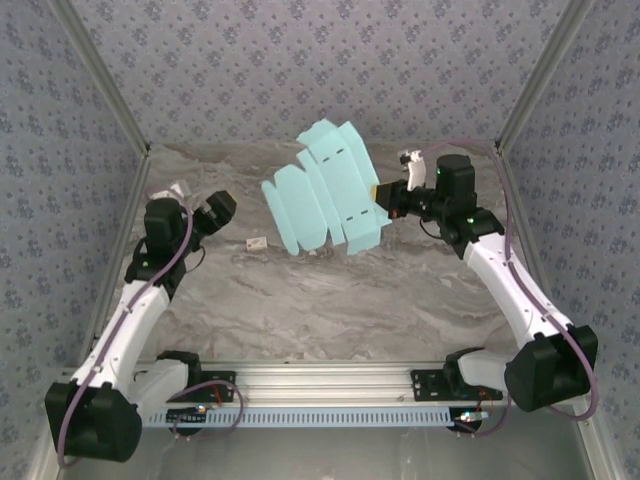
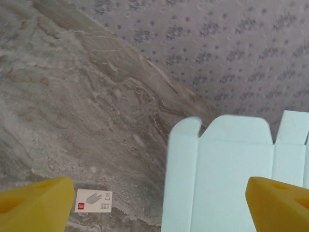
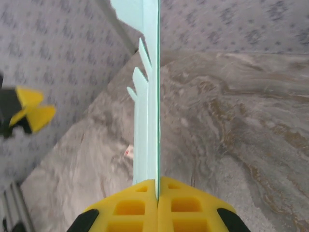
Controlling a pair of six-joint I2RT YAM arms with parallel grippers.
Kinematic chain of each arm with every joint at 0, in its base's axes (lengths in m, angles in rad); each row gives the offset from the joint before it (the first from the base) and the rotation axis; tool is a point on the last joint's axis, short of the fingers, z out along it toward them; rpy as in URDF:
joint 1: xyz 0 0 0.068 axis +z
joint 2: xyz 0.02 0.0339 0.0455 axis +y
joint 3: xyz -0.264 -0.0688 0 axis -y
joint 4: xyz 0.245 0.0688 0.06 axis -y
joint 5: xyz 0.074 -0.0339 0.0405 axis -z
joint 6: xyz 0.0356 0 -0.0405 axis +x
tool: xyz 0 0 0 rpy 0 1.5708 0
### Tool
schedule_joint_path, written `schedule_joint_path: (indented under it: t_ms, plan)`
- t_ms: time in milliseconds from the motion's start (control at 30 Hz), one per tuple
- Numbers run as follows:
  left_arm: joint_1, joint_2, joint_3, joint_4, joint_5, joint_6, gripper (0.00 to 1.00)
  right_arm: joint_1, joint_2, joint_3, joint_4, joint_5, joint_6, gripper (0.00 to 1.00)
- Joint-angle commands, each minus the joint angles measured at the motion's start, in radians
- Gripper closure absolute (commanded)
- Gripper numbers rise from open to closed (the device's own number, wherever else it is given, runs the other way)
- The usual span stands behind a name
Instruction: Fold the paper box
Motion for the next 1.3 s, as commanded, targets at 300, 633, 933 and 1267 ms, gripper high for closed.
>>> schedule_joint_path:
  t_ms: [300,633,933,1267]
  plan:
    - [-0.087,0.106,0.190,0.002,0.409,0.697,0.07,0.019,0.138,0.301,-0.499,-0.313,-0.512,1.00]
    - [-0.122,0.299,0.364,-0.167,0.785,0.922,0.15,0.055,0.129,0.337,-0.563,-0.336,-0.586,1.00]
    - [-0.124,0.331,0.409,-0.236,0.897,0.913,0.62,0.048,0.094,0.328,-0.521,-0.217,-0.580,1.00]
    - [-0.124,0.366,0.463,-0.209,0.898,0.646,0.93,0.139,-0.044,0.184,-0.327,0.208,-0.593,1.00]
